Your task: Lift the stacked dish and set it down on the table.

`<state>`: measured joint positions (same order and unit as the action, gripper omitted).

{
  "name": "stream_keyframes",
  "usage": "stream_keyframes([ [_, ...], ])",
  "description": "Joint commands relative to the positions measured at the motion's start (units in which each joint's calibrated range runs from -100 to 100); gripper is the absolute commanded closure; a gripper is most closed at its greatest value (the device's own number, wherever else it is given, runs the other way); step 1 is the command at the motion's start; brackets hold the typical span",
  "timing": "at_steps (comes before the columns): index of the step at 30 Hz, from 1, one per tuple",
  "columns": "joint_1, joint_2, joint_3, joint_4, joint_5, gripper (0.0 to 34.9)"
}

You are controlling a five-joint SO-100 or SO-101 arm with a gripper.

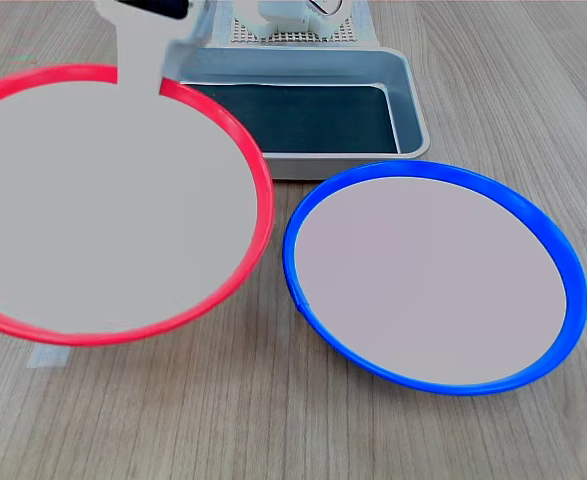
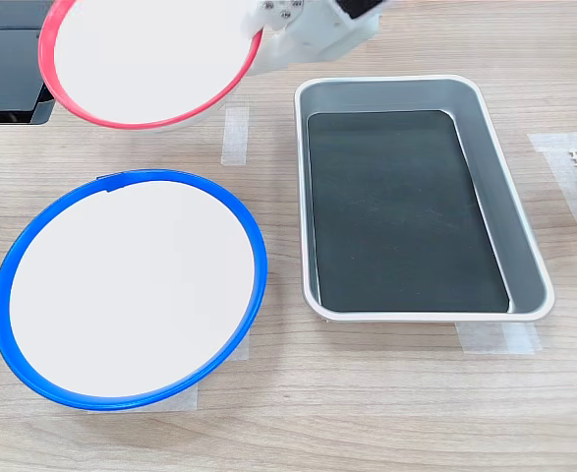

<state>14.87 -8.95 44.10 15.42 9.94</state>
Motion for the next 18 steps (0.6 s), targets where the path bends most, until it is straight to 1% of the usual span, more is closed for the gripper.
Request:
stream_keyframes([
  [1,0.5,2.6,-1.9,-2.8,-0.7,34.9],
  [18,-1.6,9.9,-7.2,2.0,-3.4,34.9],
])
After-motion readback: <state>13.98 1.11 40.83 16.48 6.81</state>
